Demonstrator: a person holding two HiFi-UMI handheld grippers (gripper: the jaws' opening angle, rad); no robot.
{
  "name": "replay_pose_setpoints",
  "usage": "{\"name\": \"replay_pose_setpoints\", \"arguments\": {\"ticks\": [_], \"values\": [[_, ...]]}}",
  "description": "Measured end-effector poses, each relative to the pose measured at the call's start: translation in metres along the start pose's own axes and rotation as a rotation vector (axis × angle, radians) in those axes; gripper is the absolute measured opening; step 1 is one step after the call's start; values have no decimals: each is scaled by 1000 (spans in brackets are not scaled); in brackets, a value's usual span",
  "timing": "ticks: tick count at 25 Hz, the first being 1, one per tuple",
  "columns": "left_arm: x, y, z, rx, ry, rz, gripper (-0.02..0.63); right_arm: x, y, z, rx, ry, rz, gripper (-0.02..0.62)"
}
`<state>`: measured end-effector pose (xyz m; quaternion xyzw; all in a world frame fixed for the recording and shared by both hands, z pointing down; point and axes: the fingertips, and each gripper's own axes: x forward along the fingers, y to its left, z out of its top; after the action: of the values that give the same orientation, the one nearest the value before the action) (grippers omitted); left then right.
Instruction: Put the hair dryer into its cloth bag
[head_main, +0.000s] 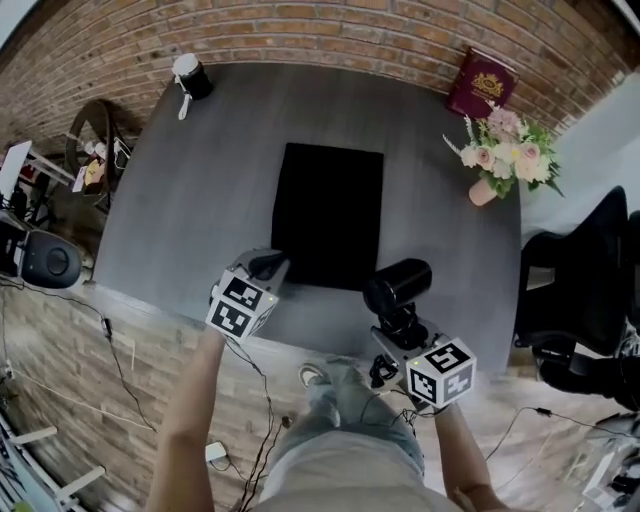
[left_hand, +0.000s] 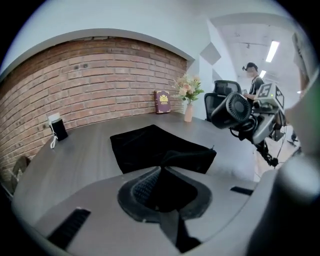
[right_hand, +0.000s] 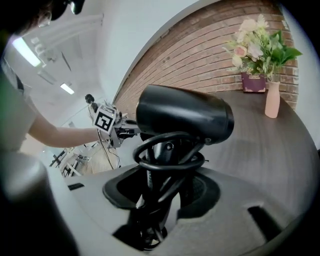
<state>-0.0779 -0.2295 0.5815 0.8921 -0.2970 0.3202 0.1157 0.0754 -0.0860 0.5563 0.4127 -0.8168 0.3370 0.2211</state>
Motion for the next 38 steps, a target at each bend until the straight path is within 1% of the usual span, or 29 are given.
{"name": "replay_pose_setpoints", "arguments": {"ticks": [3, 6, 11, 17, 20, 25, 28, 32, 38], "values": [[-5, 0, 8, -11, -25, 12, 20, 5, 13, -5, -44, 42, 31, 176], [-9, -3, 13, 5, -37, 16, 20, 10, 26, -8, -97, 78, 56, 175], [-11, -7, 22, 8, -52, 12, 20, 18, 45, -11, -163, 139, 131, 176], [-10, -11, 24, 31, -49, 4, 20, 31, 60, -20, -230, 210, 200, 176], [-12, -8, 24, 53, -52, 15, 20, 39, 69, -26, -251, 242, 235, 176], [-12, -12, 34, 60, -72, -8, 20, 49, 82, -35, -308, 308, 312, 176], [-14, -15, 37, 42, -81, -28, 20, 57, 88, -41, -340, 351, 354, 176], [-16, -14, 38, 17, -93, -43, 20, 67, 88, -44, -358, 394, 377, 176], [-18, -15, 39, -19, -118, -68, 20, 85, 83, -44, -330, 442, 387, 178]]}}
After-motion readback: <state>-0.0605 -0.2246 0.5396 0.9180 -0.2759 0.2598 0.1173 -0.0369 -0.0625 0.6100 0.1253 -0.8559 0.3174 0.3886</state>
